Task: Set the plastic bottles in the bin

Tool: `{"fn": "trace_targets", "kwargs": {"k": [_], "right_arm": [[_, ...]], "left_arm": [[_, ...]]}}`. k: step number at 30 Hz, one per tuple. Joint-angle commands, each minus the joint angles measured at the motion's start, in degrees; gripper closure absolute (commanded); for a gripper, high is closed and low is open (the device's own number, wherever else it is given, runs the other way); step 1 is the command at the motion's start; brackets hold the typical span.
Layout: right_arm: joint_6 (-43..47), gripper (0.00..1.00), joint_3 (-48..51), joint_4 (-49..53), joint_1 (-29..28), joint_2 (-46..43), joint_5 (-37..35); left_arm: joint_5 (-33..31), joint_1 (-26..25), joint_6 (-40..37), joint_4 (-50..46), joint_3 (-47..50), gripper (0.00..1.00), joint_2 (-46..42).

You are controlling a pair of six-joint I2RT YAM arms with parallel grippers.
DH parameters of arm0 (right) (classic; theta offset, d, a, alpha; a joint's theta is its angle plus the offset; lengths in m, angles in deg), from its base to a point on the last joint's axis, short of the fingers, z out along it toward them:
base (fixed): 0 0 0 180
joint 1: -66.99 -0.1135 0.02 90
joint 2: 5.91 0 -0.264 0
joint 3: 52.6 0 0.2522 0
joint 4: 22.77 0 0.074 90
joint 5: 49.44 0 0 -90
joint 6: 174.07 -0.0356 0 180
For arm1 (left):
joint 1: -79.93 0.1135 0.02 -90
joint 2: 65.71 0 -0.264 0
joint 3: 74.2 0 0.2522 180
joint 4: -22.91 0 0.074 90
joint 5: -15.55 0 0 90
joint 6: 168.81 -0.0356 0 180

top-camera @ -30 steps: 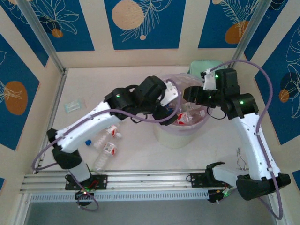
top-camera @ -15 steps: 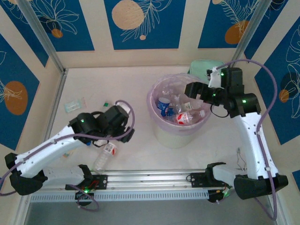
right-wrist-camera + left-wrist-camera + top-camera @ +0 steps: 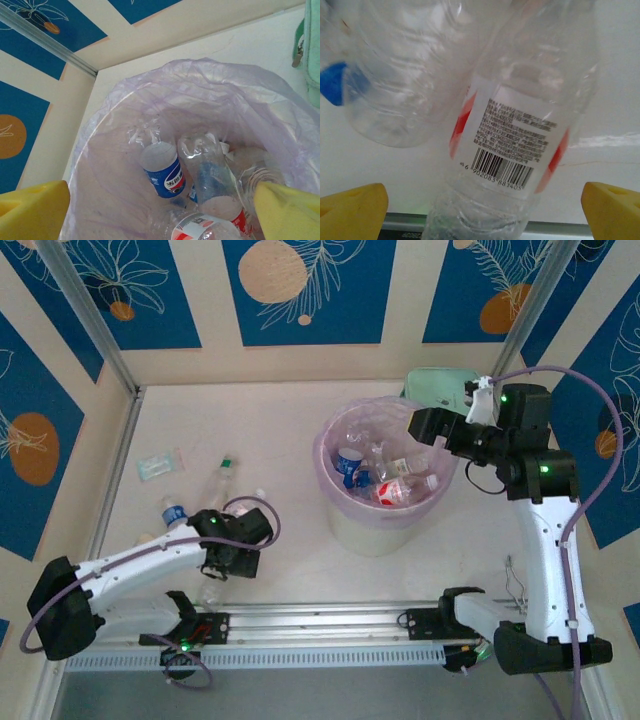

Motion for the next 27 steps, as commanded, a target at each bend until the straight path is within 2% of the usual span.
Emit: {"fn": "trace_targets", "kwargs": {"k": [1,4,9,16,21,27], "right_arm": [[1.1,0.05,-1.8,0.9,1.2,-0.6,2.4],[1.1,0.05,-1.5,0.6,1.7,-0.4,3.5],[0.9,0.05,-1.3,0.1,2.1,-0.3,3.9],[1.5,0.05,-2.5,0.9,3.1,-0.9,3.2],[1.9,0.05,-3.3,1.4,4.0,-1.0,3.2],[2.0,0.05,-2.3,0.5,4.4,-1.1,4.2]], "left_arm": [[3.0,1.5,2.8,3.4,3.1,0.01,0.5],[4.3,1.8,3.1,5.9,4.9,0.07,1.0],[4.6,1.8,2.9,6.6,4.8,0.25,1.2],[7.7,1.8,-0.5,3.6,-0.7,0.38,1.5],[6.4,1.8,-3.6,-2.7,-10.9,0.42,-1.3],[3.5,1.9,-11.8,-9.5,-30.8,0.42,0.1]]}}
